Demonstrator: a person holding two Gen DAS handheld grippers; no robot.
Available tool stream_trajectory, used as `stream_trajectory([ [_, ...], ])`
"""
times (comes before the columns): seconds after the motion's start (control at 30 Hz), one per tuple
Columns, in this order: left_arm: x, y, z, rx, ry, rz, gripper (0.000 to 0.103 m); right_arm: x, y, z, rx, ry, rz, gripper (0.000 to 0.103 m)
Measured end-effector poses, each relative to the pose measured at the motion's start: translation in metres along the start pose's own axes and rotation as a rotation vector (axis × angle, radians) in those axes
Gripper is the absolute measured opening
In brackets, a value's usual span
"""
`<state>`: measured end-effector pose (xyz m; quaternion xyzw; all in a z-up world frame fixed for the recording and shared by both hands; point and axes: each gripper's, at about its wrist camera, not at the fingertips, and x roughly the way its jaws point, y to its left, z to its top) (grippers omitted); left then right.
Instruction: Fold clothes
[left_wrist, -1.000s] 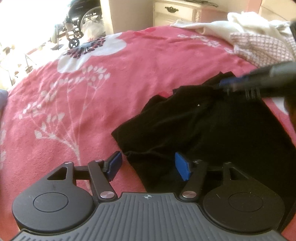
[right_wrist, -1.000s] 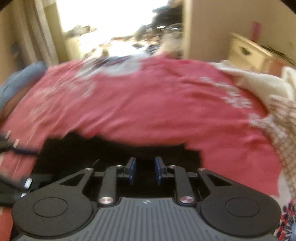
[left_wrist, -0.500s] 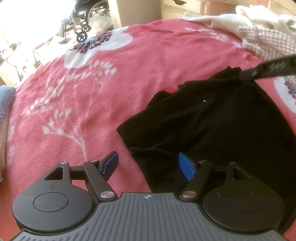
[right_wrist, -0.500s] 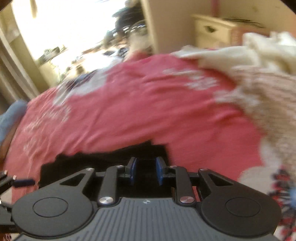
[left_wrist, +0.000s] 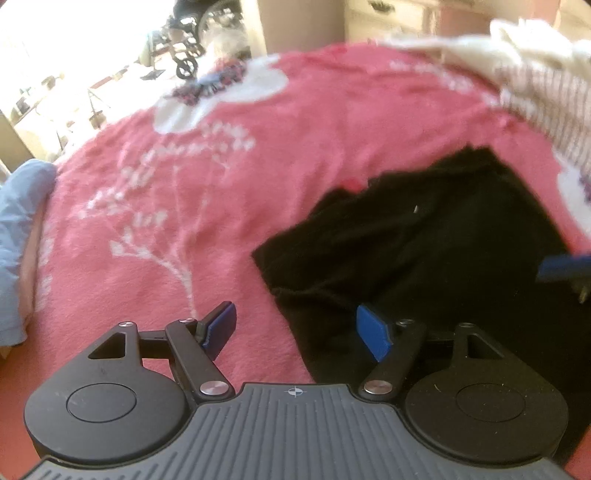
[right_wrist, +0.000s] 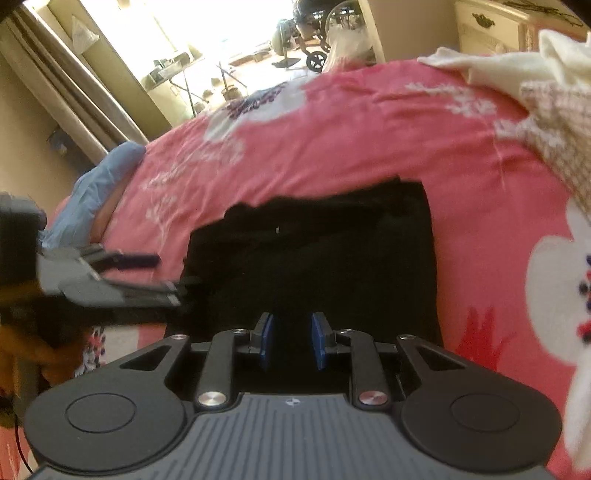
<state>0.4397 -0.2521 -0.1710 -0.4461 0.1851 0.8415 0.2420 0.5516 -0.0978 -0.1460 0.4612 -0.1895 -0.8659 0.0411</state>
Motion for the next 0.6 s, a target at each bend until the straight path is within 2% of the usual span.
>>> stream_trajectory([
  [0.1, -0.015, -0.003, -0.004, -0.002, -0.017, -0.035, 0.073, -0.004, 0.007, -0.013, -0.038, 0.007, -0.011, 0.025],
  [0.2, -0.01, -0.012, -0.011, 0.001, 0.044, -0.067, 0.072, -0.005, 0.015, -0.025, -0.07, 0.018, -0.002, 0.025],
  [0.3, -0.001, -0.021, -0.023, 0.006, 0.108, -0.058, 0.072, -0.006, 0.024, -0.038, -0.101, 0.029, 0.007, 0.025],
  [0.4, -0.001, -0.028, -0.035, 0.025, 0.116, -0.045, 0.072, -0.006, 0.033, -0.049, -0.138, 0.042, 0.018, 0.025],
  [0.5, -0.002, -0.03, -0.037, 0.038, 0.104, -0.029, 0.072, 0.001, 0.038, -0.059, -0.198, 0.069, -0.025, 0.024],
  [0.6, -0.001, -0.028, -0.036, 0.03, 0.108, -0.03, 0.073, 0.001, 0.027, -0.06, -0.193, 0.067, -0.075, 0.02],
])
